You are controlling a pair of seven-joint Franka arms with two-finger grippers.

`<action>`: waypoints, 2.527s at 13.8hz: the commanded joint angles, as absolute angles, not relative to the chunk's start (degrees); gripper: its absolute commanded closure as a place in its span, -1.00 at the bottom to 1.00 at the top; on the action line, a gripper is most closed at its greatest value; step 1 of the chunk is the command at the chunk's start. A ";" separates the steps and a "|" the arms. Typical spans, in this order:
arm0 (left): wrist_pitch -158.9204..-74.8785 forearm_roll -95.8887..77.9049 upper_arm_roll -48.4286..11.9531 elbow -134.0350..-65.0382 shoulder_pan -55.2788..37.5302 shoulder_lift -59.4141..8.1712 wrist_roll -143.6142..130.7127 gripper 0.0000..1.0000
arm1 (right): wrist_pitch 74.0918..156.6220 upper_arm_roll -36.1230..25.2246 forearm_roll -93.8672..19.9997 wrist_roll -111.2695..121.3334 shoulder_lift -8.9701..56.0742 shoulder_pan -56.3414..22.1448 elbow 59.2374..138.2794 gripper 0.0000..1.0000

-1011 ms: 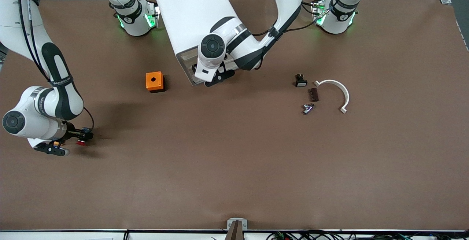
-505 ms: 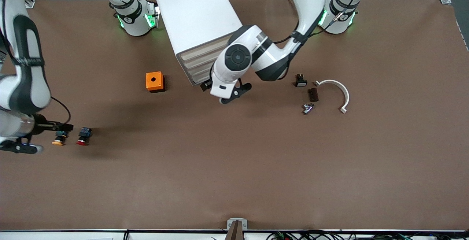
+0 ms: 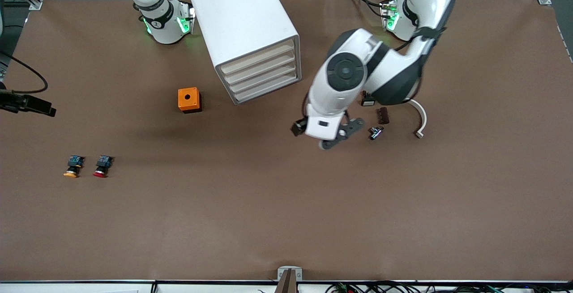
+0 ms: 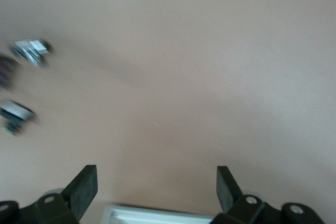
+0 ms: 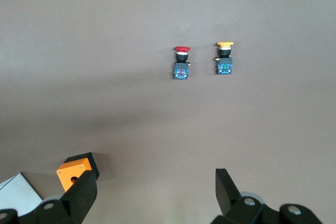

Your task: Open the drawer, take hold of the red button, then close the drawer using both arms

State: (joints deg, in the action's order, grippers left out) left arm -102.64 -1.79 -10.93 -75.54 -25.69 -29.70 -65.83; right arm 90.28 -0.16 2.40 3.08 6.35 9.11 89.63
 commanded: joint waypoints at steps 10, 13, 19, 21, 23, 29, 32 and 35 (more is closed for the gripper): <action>-82.27 -1.76 -3.10 -83.82 -10.28 -9.00 -25.08 -1.00 | 80.98 0.35 2.02 2.64 5.54 8.88 79.80 -1.00; -82.96 -3.77 7.52 -92.96 -12.73 0.15 -10.67 -1.00 | 75.26 -0.26 -3.92 3.07 3.44 11.58 79.89 -1.00; -95.00 -2.90 4.95 -104.43 -7.75 10.47 -5.36 -1.00 | 73.56 0.17 -3.43 3.34 1.94 12.31 82.26 -1.00; -95.10 -0.98 1.24 -99.34 -5.37 8.10 -5.27 -1.00 | 73.91 0.18 -3.43 3.34 1.23 12.22 83.23 -1.00; -95.10 0.79 0.62 -94.42 -5.27 5.55 -5.27 -1.00 | 74.53 -0.09 -3.08 3.34 0.71 10.56 83.84 -1.00; -93.70 0.18 0.79 -89.47 -5.36 3.17 -5.63 -1.00 | 83.49 -2.64 -0.97 2.81 -8.43 4.57 96.49 -1.00; -92.64 0.70 0.70 -90.17 -5.80 1.94 -5.45 -1.00 | 84.11 -2.72 -1.05 2.81 -8.44 4.57 96.50 -1.00; -92.37 0.79 0.61 -90.00 -5.54 1.58 -6.15 -1.00 | 85.16 -2.72 -1.32 2.81 -8.53 4.66 96.42 -1.00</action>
State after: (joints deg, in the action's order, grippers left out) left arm -93.65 -0.50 1.12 -91.16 -5.99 1.76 -5.71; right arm 84.03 -2.26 -1.55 2.85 -7.19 5.18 95.09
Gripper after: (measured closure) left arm 0.000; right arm 0.000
